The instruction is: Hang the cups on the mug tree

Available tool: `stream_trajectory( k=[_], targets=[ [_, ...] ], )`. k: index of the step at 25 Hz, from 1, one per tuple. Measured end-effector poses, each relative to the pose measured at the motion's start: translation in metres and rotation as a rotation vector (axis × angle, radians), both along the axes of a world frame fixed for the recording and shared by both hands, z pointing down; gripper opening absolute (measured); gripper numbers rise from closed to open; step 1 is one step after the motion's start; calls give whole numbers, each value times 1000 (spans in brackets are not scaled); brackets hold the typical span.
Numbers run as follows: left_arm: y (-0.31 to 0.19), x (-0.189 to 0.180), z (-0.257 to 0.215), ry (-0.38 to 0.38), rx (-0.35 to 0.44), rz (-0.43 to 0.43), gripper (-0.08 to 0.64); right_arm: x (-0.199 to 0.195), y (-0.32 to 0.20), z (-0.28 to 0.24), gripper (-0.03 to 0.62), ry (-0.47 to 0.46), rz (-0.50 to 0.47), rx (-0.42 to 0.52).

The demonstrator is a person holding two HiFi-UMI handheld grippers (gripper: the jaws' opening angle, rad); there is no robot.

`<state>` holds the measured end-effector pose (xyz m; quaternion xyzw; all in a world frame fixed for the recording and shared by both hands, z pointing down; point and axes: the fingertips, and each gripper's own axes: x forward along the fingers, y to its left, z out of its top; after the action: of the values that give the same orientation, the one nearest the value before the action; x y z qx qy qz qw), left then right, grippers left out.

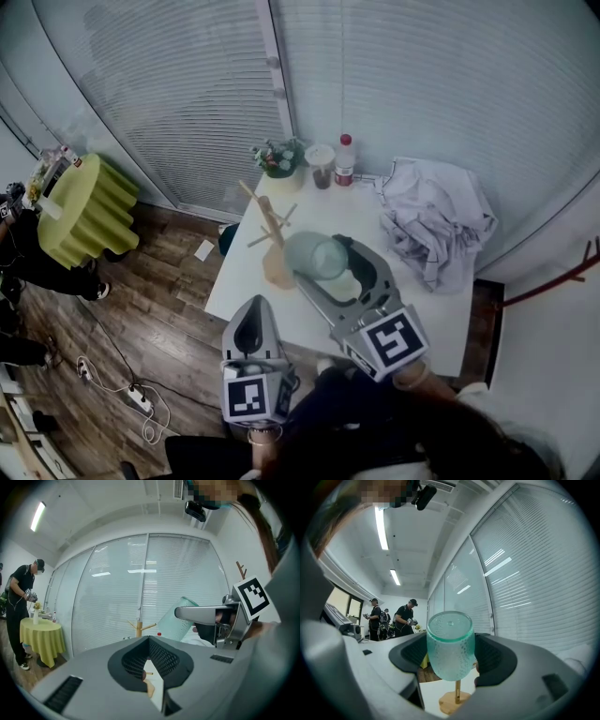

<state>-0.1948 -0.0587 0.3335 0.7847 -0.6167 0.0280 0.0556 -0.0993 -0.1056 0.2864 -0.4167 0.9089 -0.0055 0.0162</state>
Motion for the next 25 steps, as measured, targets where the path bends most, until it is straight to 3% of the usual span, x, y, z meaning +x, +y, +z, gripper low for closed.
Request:
stream_trajectory(
  k=[25],
  targets=[
    [-25, -12, 4, 5, -23, -27, 2, -12, -37, 7, 318, 32, -15, -3]
  ],
)
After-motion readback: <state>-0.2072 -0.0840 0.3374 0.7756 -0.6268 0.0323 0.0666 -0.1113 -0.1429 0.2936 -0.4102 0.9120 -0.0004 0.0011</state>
